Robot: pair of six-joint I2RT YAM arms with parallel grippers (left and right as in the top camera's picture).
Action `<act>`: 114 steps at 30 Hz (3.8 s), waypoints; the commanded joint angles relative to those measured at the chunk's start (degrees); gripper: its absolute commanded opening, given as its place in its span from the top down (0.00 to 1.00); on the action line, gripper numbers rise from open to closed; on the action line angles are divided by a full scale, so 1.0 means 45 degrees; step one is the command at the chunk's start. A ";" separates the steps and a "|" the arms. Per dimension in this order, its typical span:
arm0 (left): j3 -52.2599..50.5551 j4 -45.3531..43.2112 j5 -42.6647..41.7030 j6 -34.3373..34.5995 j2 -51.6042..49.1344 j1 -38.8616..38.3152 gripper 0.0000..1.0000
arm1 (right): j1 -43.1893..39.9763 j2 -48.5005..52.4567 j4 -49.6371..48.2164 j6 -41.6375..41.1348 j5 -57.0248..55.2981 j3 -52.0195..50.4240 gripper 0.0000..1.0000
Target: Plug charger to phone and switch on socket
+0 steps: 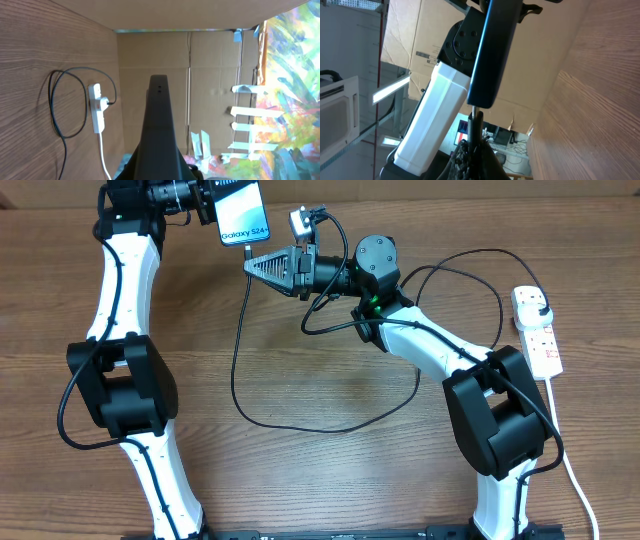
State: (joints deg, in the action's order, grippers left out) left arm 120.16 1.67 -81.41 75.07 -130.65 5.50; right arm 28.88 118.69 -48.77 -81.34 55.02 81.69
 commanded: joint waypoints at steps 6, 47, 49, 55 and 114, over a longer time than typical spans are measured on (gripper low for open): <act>0.0267 -0.0112 -0.0165 0.0121 -0.0015 -0.0185 0.96 | -0.0005 0.0058 -0.0097 0.0039 -0.0267 0.0204 0.96; 0.0262 -0.0437 -0.0622 0.0257 -0.0015 -0.0044 0.96 | -0.0019 0.0058 -0.0092 0.0039 -0.0457 0.0204 0.96; 0.0267 -0.0437 -0.0670 0.0374 -0.0015 0.0000 0.96 | -0.0019 0.0058 -0.0092 0.0039 -0.0461 0.0204 0.96; 0.0267 -0.0442 -0.0685 0.0369 -0.0015 0.0058 0.96 | -0.0019 0.0058 -0.0092 0.0039 -0.0461 0.0204 0.96; 0.0262 -0.0986 -0.1243 -0.0131 -0.0015 -0.0228 0.96 | -0.0019 0.0058 0.0427 -0.1263 -0.1001 0.0204 0.96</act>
State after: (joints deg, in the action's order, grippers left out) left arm 120.16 -2.00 -83.13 73.28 -131.11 5.21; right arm 28.97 118.69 -46.52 -86.35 53.60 81.69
